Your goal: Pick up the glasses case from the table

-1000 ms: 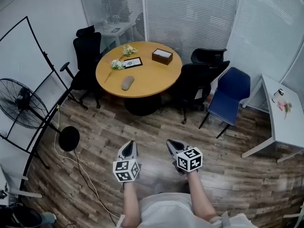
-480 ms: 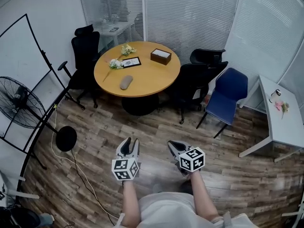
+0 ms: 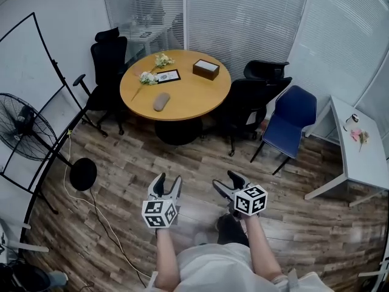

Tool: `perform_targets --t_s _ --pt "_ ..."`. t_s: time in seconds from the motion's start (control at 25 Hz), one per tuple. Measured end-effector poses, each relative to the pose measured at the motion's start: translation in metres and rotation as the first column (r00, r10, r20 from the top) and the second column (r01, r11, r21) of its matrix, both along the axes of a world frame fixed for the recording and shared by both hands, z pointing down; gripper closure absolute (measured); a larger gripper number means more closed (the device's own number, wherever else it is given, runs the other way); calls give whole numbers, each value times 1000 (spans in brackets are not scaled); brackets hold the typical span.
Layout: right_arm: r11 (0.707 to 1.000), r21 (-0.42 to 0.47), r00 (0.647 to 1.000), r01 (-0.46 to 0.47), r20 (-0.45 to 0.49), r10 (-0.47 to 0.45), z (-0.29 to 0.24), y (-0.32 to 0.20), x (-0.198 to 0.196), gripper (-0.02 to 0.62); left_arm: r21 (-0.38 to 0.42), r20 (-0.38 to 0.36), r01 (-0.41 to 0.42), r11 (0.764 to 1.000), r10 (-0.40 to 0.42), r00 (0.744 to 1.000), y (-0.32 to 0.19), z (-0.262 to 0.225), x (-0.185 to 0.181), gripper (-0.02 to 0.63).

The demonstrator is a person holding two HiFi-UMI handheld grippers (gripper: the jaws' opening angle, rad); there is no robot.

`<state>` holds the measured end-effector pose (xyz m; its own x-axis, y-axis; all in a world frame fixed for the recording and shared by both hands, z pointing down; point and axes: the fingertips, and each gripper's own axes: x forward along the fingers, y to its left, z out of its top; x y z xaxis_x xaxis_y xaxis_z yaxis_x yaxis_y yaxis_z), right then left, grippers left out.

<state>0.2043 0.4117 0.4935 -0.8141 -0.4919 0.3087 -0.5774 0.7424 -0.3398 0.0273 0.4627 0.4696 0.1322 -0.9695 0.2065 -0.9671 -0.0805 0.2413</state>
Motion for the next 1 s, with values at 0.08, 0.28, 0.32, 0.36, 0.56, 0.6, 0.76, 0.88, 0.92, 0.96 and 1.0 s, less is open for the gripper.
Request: perform_targets --t_s 0.08,0.28,0.32,0.36,0.56,0.6,0.76,0.88,0.92,0.96,1.0 --pt "1000 6 1000 -5 5 5 0 -4 -4 252 1 0 7 1000 -7 1000 0 0 -4 369" --pt "999 -13 999 38 -4 -38 6 -15 -27 176 -14 -2 13 1000 -13 1000 -3 3 -17 338" --pt "999 -13 999 49 -9 -49 7 -18 -33 170 -22 -3 12 1000 -12 1000 -4 4 -19 333" --pt "998 -13 998 58 -9 -58 6 -22 -39 165 -32 -1 9 999 -9 1000 -7 6 -22 329" --pt "994 -12 994 109 17 -109 6 -45 -70 161 -61 34 10 998 -8 999 -26 12 -36 328" --pt "993 -16 993 116 22 -115 7 -50 -75 161 -62 37 14 998 -12 999 -30 13 -40 328" --pt "991 -36 991 128 33 -127 13 -75 -91 161 -60 38 31 998 -29 999 -56 14 -55 328" --pt "990 -40 991 134 35 -132 15 -102 -99 161 -55 40 31 998 -29 999 -83 15 -62 328" --pt "990 -40 990 135 34 -133 16 -113 -101 161 -56 43 31 998 -28 999 -93 15 -64 328" --pt "990 -42 991 134 35 -133 17 -124 -104 161 -58 46 30 998 -27 999 -103 16 -66 328" --pt "990 -46 991 132 38 -130 17 -135 -108 162 -62 48 29 998 -26 999 -113 17 -70 328"
